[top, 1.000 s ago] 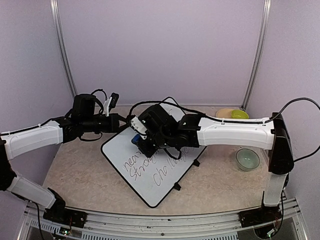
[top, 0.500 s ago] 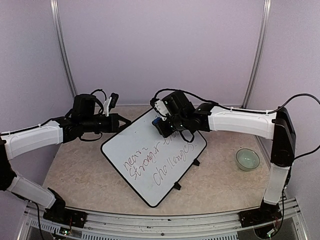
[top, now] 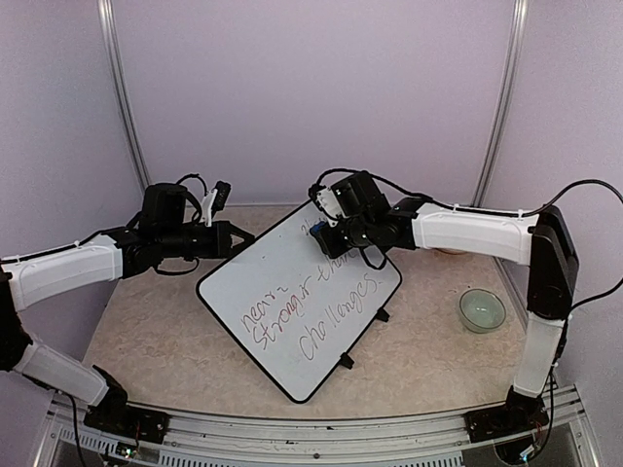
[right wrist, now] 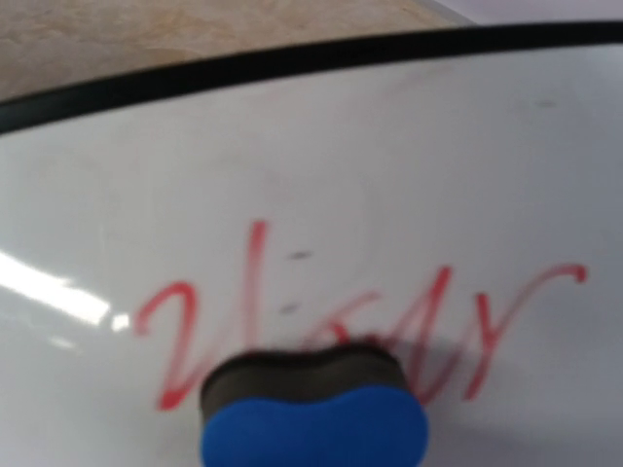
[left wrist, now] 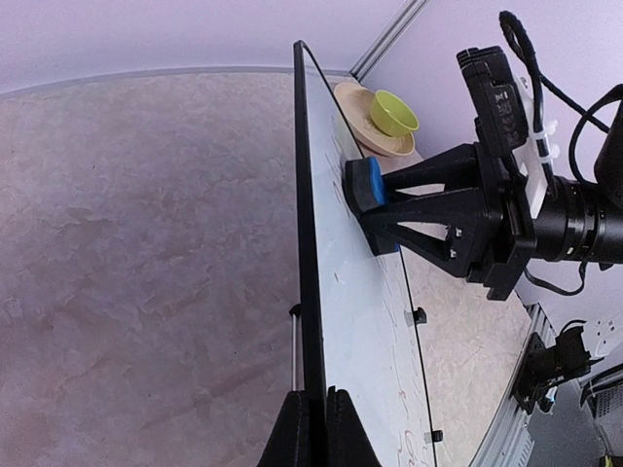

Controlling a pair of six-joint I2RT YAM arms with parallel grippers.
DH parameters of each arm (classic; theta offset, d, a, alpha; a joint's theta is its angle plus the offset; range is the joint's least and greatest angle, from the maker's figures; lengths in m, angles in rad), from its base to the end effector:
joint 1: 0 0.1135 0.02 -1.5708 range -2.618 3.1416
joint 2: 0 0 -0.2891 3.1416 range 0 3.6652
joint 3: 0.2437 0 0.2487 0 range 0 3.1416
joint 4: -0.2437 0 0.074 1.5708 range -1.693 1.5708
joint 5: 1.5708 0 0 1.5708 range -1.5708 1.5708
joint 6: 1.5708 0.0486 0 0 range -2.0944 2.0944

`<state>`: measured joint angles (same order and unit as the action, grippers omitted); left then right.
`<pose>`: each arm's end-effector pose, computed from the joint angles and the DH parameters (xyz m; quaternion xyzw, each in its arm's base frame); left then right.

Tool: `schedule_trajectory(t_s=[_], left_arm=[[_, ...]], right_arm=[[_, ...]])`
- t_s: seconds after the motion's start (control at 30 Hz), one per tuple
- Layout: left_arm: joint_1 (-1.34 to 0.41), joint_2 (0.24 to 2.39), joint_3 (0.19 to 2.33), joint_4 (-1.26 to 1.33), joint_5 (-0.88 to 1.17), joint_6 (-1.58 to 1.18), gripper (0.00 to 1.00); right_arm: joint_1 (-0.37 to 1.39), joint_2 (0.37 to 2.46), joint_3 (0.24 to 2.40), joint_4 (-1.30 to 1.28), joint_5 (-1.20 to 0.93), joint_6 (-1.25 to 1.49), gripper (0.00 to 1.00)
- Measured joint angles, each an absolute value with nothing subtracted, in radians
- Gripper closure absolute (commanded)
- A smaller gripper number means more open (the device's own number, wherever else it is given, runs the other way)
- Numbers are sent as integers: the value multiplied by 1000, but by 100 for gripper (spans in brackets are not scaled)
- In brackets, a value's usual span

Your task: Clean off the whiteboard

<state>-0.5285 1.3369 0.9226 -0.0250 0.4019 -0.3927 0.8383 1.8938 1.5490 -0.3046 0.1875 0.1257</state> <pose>0.2543 -0.1705 0.3020 0.1629 0.8180 -0.3844 0.3956 0.3118 0.3331 0.2889 -0.2721 0.8503 0.1309 0.4311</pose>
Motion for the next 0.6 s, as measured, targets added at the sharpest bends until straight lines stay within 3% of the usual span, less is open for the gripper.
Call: schedule_trajectory(t_s=[0.6], left_arm=[[-532, 1329, 923, -31, 416, -393, 100]], right_arm=[[845, 1874, 1543, -325, 183, 145, 79]])
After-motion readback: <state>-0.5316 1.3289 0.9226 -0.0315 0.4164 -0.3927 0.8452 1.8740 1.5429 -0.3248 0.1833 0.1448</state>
